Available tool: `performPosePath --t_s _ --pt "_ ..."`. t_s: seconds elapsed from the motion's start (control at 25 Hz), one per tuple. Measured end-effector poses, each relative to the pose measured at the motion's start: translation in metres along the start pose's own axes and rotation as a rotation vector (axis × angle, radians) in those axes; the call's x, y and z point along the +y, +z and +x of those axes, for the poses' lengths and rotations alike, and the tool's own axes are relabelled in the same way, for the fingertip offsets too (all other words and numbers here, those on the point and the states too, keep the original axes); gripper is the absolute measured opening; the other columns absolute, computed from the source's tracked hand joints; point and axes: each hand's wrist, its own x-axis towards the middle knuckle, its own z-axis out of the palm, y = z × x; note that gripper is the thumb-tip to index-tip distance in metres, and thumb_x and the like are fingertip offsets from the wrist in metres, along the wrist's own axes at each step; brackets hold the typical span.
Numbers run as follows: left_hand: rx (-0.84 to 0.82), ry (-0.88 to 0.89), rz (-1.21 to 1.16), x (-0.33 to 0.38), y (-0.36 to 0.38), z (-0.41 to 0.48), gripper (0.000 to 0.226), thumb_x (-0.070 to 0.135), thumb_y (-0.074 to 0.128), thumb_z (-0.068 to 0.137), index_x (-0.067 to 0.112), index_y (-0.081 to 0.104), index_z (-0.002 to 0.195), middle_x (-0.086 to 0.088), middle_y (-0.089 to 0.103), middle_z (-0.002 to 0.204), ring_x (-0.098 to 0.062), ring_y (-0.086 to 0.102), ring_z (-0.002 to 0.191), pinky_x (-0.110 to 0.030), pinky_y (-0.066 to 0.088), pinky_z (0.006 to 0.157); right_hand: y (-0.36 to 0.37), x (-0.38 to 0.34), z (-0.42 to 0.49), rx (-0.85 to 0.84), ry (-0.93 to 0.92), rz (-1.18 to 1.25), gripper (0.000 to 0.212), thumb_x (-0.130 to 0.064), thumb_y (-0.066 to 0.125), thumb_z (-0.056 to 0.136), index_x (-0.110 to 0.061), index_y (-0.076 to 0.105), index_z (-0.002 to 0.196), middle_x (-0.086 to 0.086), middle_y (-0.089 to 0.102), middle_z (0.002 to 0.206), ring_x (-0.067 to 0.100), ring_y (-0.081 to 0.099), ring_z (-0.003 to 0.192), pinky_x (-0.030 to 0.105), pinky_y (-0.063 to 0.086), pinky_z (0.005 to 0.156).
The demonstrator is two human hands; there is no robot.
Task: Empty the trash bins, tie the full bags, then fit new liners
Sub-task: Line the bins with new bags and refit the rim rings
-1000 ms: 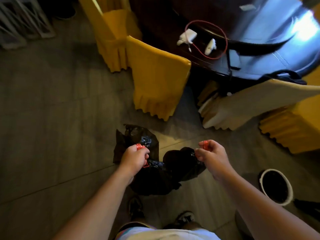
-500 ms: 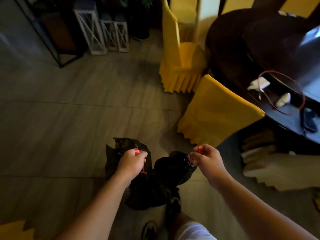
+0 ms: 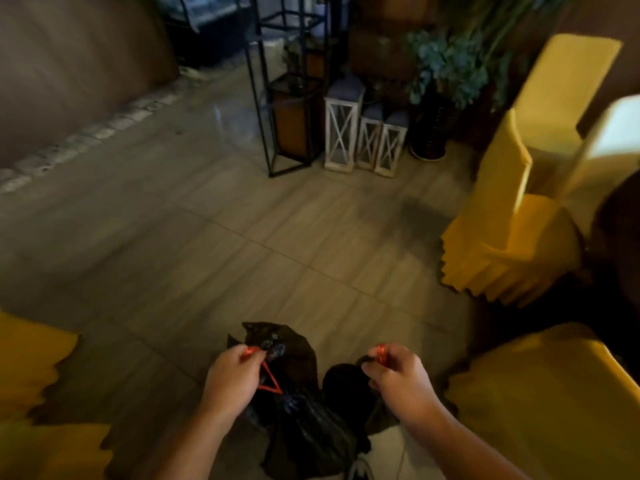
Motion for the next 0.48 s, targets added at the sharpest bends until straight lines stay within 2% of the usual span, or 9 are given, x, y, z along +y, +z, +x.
performPosePath --t_s 0.08,0.12,0.24,0.36,0.48 --pt "0.065 -0.016 -0.062 0.014 -0.016 0.028 0.026 0.039 0.069 0.096 0.023 0.078 0.077 -0.004 0.075 0.075 -0.022 0.074 0.074 -0.048 0.059 0.076 0.016 -0.032 0.036 -0.043 -0.017 -0.049 0.019 -0.025 0.080 0.086 -0.028 0.074 0.103 -0.007 0.077 0.083 0.012 0.077 0.078 0.043 0.065 0.085" --pt "0.086 -0.021 -0.078 0.018 -0.024 0.040 0.026 0.036 0.070 0.096 0.021 0.078 0.078 -0.003 0.074 0.073 -0.020 0.073 0.073 -0.047 0.058 0.074 0.026 -0.047 0.052 -0.063 -0.023 -0.075 0.019 -0.026 0.080 0.085 -0.028 0.074 0.103 -0.007 0.077 0.082 0.012 0.077 0.078 0.045 0.064 0.086" --pt "0.110 -0.058 -0.157 0.029 -0.050 0.084 0.026 0.032 0.069 0.100 0.017 0.078 0.079 0.000 0.069 0.065 -0.013 0.068 0.061 -0.032 0.051 0.057 0.062 -0.089 0.100 -0.112 -0.058 -0.142 0.022 -0.029 0.079 0.078 -0.027 0.074 0.099 -0.004 0.077 0.080 0.014 0.077 0.078 0.050 0.064 0.087" --pt "0.119 -0.093 -0.235 0.038 -0.079 0.139 0.025 0.034 0.067 0.100 0.020 0.080 0.084 -0.002 0.071 0.074 -0.020 0.070 0.072 -0.033 0.050 0.063 0.108 -0.131 0.152 -0.124 -0.073 -0.166 0.015 -0.027 0.079 0.077 -0.029 0.075 0.092 -0.004 0.076 0.080 0.016 0.077 0.078 0.051 0.064 0.085" --pt "0.085 -0.104 -0.321 0.047 -0.109 0.201 0.025 0.029 0.066 0.099 0.010 0.077 0.086 -0.004 0.065 0.071 -0.022 0.063 0.067 -0.038 0.046 0.066 0.161 -0.172 0.199 -0.126 -0.065 -0.192 0.016 -0.027 0.080 0.077 -0.039 0.076 0.088 -0.005 0.076 0.079 0.015 0.078 0.077 0.047 0.066 0.081"
